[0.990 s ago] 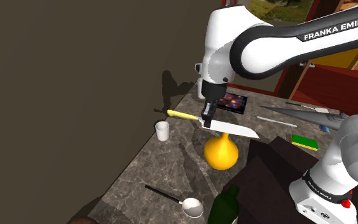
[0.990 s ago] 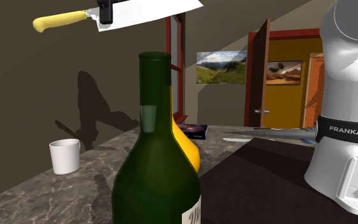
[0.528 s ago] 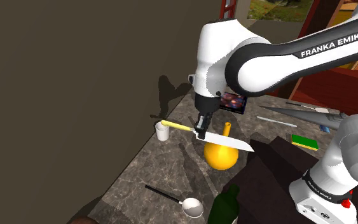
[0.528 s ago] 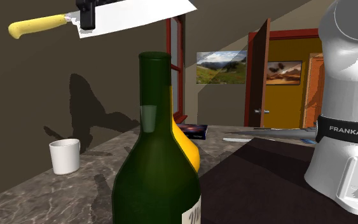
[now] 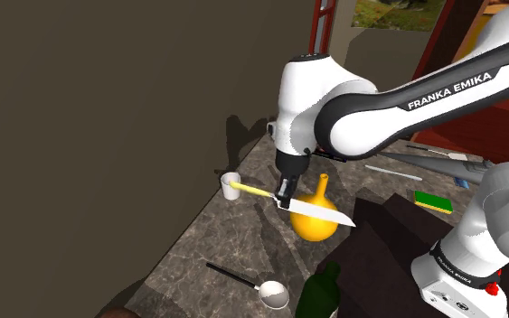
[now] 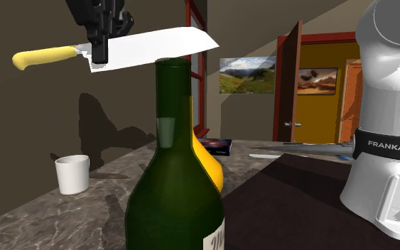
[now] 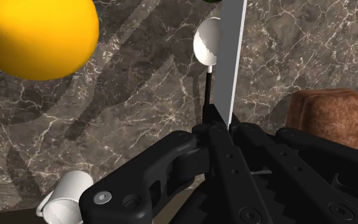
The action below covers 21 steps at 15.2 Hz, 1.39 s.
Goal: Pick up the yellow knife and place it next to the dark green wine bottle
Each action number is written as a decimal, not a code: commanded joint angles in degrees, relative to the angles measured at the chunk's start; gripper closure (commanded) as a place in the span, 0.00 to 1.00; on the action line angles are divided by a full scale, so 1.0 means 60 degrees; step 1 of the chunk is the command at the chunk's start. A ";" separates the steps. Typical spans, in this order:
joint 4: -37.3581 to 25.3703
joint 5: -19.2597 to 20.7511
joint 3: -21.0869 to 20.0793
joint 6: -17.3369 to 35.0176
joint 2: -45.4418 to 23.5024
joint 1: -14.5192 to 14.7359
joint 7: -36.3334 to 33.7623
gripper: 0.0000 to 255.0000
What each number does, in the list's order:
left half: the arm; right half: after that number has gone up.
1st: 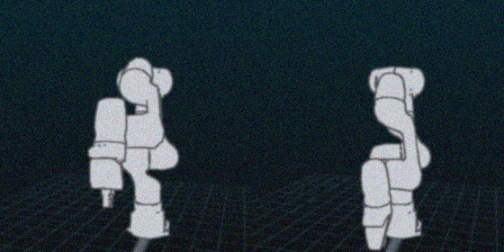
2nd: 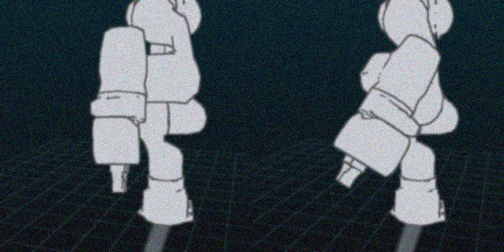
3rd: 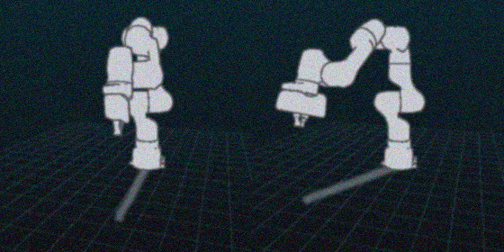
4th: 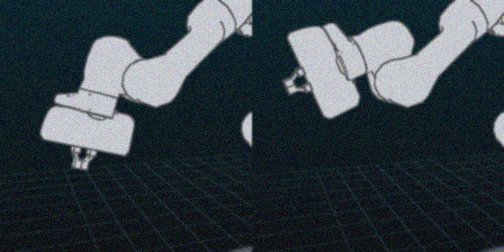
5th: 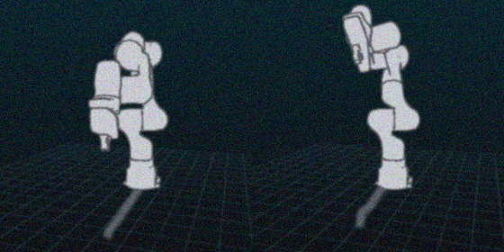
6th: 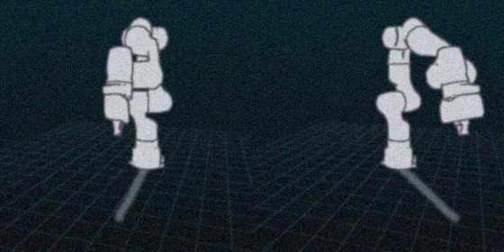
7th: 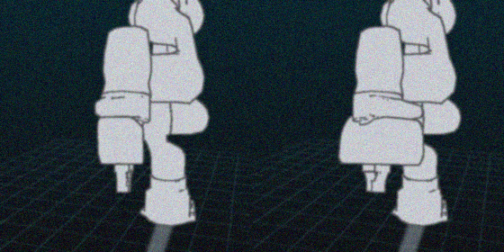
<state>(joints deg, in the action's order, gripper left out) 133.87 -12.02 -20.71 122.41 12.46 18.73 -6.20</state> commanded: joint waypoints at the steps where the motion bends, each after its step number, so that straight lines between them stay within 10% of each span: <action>1: 0.0171 0.0007 -0.0041 0.0311 -0.0136 0.0009 -0.0008 1.00; 21: 0.1244 0.0392 -0.0258 0.3118 -0.1925 0.0004 -0.0154 1.00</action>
<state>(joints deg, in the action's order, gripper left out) 141.00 -9.84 -22.27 140.19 1.51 18.79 -7.13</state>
